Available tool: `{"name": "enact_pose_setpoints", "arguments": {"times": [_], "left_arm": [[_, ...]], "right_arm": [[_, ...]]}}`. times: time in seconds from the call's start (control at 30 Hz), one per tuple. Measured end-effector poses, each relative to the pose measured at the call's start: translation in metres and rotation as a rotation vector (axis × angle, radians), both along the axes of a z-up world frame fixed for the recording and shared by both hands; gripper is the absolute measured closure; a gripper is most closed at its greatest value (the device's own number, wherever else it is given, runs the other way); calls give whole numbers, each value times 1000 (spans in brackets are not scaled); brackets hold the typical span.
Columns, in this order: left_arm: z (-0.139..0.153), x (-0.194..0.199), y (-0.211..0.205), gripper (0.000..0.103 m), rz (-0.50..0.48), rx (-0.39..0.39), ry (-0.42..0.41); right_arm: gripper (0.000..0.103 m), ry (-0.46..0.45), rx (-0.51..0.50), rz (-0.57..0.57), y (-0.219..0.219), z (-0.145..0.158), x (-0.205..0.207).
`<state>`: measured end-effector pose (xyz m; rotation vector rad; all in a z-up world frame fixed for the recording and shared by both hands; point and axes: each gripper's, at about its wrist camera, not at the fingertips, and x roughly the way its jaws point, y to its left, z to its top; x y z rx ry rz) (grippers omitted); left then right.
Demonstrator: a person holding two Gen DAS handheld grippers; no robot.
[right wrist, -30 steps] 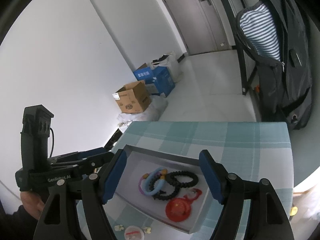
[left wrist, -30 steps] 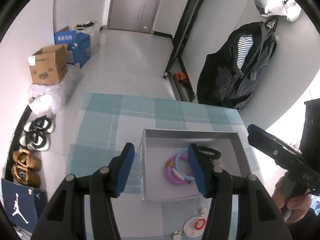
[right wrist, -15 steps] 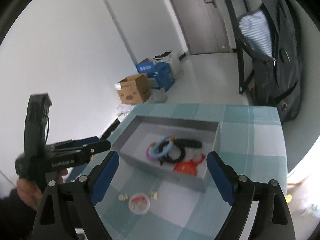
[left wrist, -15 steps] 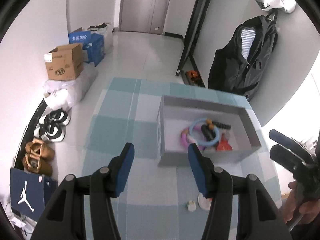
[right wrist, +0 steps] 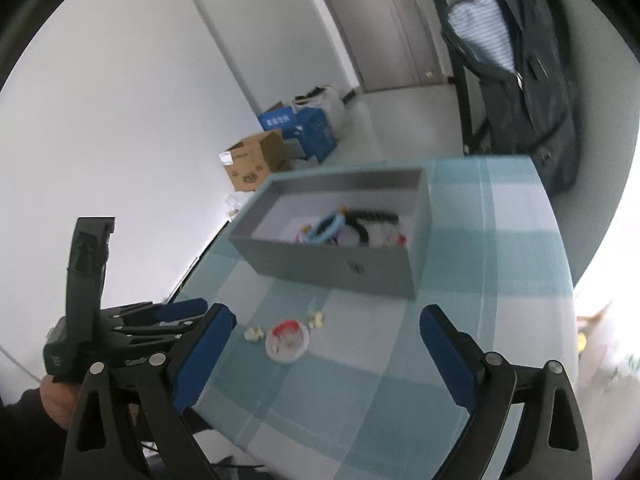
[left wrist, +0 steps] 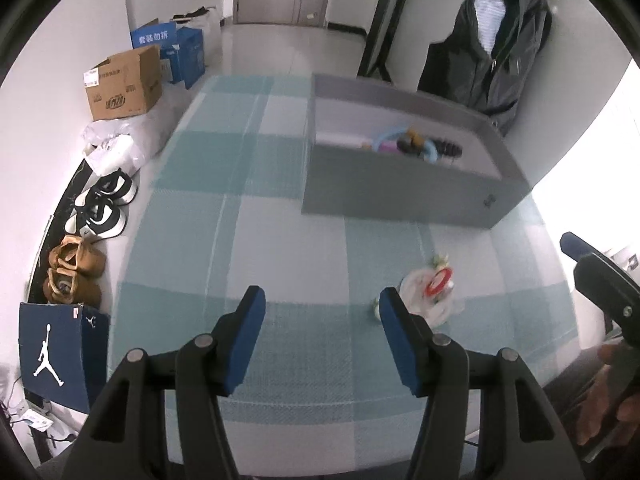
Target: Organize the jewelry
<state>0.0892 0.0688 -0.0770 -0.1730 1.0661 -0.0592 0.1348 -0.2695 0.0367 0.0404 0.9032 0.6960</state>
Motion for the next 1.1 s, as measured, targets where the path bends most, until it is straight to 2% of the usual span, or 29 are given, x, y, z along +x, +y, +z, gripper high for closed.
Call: {"name": "enact_pose_setpoints", "arguments": {"times": [0.13,0.23,0.4,0.57,0.63,0.73,0.77,0.87,0.9,0.97,1.0,1.1], "left_arm": [[-4,-2,-3,49,-20,26,12],[-4,-2,-5,49,-40,16,7],[-2,-6,-13,49,-77,17,-8],[-2,-8,-21,49,-111,16,-12],[-6,-6,-24,49,-122,34,-4],[-6,-5,-31,50,-130,103,-12],[-6,-4,-31,51,-132,98,-11],[-5,-3,-27,72,-135,66,-6],[-5,-3,-28,84,-142,66,-4],[-5,-3,-30,88,-160,76,-5],[-4,-4,-31,96,-172,70,-5],[-4,-5,-36,97,-186,85,-6]], "right_arm": [[7,0,19,11,-7,3,-12],[0,-17,41,-3,-16,9,-20],[0,18,77,-59,-29,8,-24],[0,6,65,-59,-30,10,-28],[0,12,60,-64,-31,7,-27],[0,20,54,-74,-34,5,-26],[0,20,52,-77,-35,4,-25],[0,26,58,-88,-40,4,-24],[0,28,60,-92,-41,3,-24],[0,32,60,-98,-42,2,-24],[0,35,61,-99,-42,1,-23],[0,46,61,-107,-43,-1,-20]]}}
